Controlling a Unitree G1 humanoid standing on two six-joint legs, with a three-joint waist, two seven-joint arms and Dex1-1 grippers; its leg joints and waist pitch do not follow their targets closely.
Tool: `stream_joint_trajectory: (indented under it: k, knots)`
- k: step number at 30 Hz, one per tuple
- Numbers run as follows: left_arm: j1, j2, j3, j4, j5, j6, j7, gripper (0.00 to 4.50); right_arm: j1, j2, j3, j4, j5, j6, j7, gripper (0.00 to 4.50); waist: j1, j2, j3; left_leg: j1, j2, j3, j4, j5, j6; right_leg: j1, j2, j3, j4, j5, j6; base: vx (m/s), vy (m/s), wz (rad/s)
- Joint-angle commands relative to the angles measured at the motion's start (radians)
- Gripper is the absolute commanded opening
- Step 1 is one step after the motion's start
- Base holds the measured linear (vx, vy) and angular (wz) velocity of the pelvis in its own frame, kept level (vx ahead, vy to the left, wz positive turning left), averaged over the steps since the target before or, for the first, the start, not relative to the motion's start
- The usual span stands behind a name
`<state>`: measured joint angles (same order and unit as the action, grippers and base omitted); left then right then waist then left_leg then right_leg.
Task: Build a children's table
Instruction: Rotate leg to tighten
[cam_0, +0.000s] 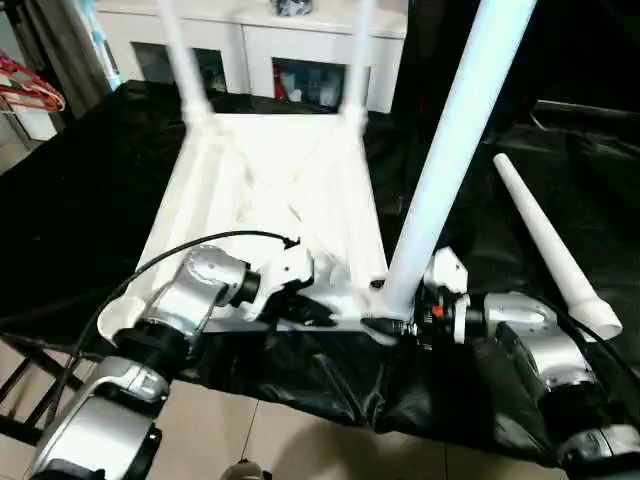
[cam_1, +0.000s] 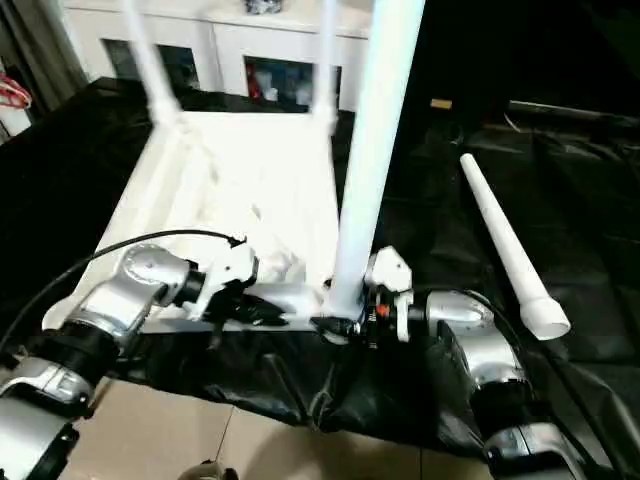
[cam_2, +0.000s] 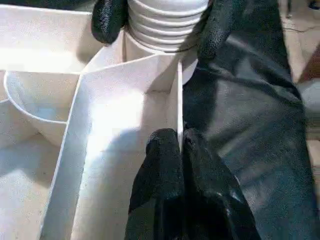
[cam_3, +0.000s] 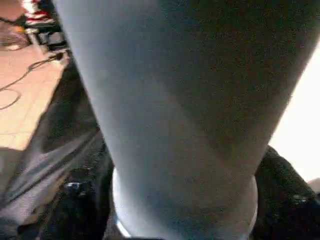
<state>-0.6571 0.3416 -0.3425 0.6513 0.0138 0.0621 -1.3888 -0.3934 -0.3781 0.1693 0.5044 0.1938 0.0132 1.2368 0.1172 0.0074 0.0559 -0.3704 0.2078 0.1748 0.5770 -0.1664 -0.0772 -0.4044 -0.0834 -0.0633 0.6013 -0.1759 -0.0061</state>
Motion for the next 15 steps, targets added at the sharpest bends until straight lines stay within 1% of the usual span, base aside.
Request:
stream_joint_trajectory:
  k: [1,4,8,10,11,12,13,14,15]
  knots:
    - [-0.007,-0.009,-0.022,-0.032,-0.012,-0.012,-0.033,0.00,0.011,-0.003,0.041,-0.027,-0.007,0.016,0.048,2.93,-0.004,0.004,-0.069,0.014,0.025,0.002,-0.066,-0.252,0.048,0.053,-0.052,0.036,-0.063,-0.150,-0.263,0.000,0.000,0.00]
    - [-0.007,-0.004,-0.020,-0.027,-0.010,-0.013,-0.040,0.00,0.015,-0.004,0.048,-0.030,-0.009,0.019,0.057,2.86,-0.005,0.004,-0.069,0.014,0.025,0.001,-0.067,-0.261,0.042,0.053,-0.053,0.037,-0.064,-0.168,-0.259,0.000,0.000,0.00]
    - [-0.007,-0.009,-0.010,-0.024,-0.011,-0.011,-0.012,0.00,0.021,0.003,0.049,-0.029,-0.013,0.023,0.031,2.83,-0.005,0.003,-0.071,0.013,0.024,0.001,-0.065,-0.244,0.043,0.054,-0.053,0.037,-0.062,-0.149,-0.259,0.000,0.000,0.00]
    - [-0.016,-0.028,0.009,-0.011,-0.004,-0.008,0.052,0.00,0.018,0.030,0.032,-0.015,-0.017,0.048,-0.031,2.83,-0.005,0.005,-0.070,0.014,0.025,0.001,-0.065,-0.247,0.042,0.052,-0.052,0.037,-0.063,-0.149,-0.261,0.000,0.000,0.00]
    - [-0.023,-0.044,0.023,-0.002,-0.003,-0.001,0.095,0.00,0.010,0.049,0.018,0.002,-0.021,0.058,-0.080,2.83,-0.006,0.004,-0.069,0.015,0.024,0.001,-0.066,-0.258,0.038,0.052,-0.052,0.037,-0.065,-0.164,-0.259,0.000,0.000,0.00]
    - [-0.025,-0.049,0.028,0.002,-0.003,0.001,0.109,0.00,0.007,0.055,0.014,0.008,-0.023,0.061,-0.097,2.83,-0.007,0.003,-0.068,0.014,0.023,0.001,-0.066,-0.261,0.033,0.051,-0.053,0.038,-0.065,-0.174,-0.256,0.000,0.000,0.00]
    - [-0.038,-0.076,0.051,0.016,-0.003,0.011,0.178,0.00,-0.007,0.087,-0.006,0.043,-0.038,0.061,-0.191,2.83,-0.012,0.000,-0.064,0.015,0.021,0.000,-0.070,-0.289,0.019,0.051,-0.055,0.037,-0.072,-0.242,-0.238,0.000,0.000,0.00]
    - [-0.042,-0.087,0.059,0.020,-0.003,0.013,0.203,0.00,-0.014,0.101,-0.013,0.061,-0.048,0.050,-0.237,2.83,-0.013,0.002,-0.065,0.017,0.021,-0.001,-0.070,-0.297,0.011,0.049,-0.059,0.037,-0.074,-0.266,-0.233,0.000,0.000,0.00]
    - [-0.046,-0.098,0.066,0.023,-0.002,0.013,0.230,0.00,-0.021,0.116,-0.021,0.083,-0.061,0.037,-0.289,2.82,-0.017,-0.001,-0.064,0.018,0.019,-0.004,-0.071,-0.309,-0.001,0.049,-0.059,0.036,-0.078,-0.313,-0.215,0.000,0.000,0.00]
